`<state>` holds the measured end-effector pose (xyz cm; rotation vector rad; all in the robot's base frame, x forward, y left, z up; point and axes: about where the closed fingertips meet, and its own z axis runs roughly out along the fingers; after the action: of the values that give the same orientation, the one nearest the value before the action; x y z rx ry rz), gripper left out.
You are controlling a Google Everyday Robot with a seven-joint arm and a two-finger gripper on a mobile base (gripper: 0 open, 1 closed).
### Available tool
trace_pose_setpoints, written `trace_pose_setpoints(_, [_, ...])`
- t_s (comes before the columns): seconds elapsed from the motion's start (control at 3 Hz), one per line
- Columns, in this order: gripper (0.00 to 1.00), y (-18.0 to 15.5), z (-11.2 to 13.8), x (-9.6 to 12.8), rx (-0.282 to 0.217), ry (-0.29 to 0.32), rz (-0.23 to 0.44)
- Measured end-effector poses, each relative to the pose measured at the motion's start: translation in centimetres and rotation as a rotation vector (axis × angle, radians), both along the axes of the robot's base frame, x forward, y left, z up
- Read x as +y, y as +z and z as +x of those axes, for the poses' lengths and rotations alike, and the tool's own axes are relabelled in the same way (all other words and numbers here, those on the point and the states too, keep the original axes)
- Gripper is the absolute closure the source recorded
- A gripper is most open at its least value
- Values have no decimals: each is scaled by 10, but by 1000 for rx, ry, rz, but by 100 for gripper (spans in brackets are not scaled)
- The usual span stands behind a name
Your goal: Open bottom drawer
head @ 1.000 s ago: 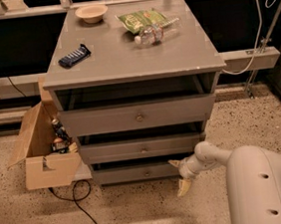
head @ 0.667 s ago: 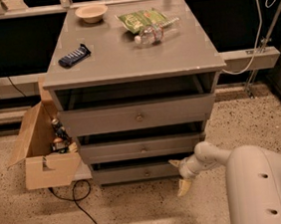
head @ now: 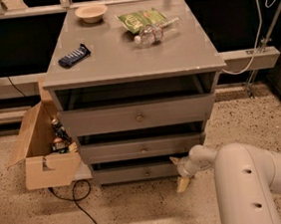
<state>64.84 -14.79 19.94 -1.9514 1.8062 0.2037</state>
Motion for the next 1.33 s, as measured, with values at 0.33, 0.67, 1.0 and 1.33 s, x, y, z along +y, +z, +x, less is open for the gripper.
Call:
trace_pose_setpoints(0.33, [0, -9, 20, 3, -41, -9, -19])
trace_pose_setpoints(0.67, [0, -22, 36, 9, -47, -5, -26])
trace_pose_setpoints(1.0, [18, -35, 35, 18, -25, 19, -33])
trace_pose_setpoints(1.33, [41, -36, 23, 17, -8, 18, -47])
